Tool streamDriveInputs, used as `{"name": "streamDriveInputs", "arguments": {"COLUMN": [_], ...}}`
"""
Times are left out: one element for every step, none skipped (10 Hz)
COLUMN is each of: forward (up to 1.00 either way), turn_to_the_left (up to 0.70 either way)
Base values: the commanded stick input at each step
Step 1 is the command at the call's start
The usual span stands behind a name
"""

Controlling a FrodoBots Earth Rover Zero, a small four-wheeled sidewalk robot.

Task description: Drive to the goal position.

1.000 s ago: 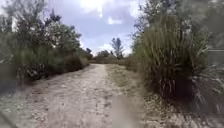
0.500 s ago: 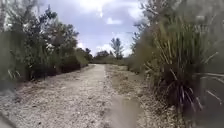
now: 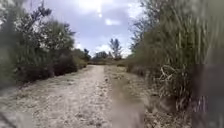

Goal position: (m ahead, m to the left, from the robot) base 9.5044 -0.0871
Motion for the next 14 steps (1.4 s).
{"name": "streamDriveInputs", "arguments": {"forward": [0.85, 0.85, 0.85, 0.85, 0.85, 0.85, 0.85, 0.85, 0.85, 0.85, 0.85, 0.85, 0.85, 0.85], "turn_to_the_left": [0.02, 0.34, 0.33, 0.26, 0.04, 0.08, 0.34, 0.32, 0.00, 0.00, 0.00, 0.00, 0.00, 0.00]}}
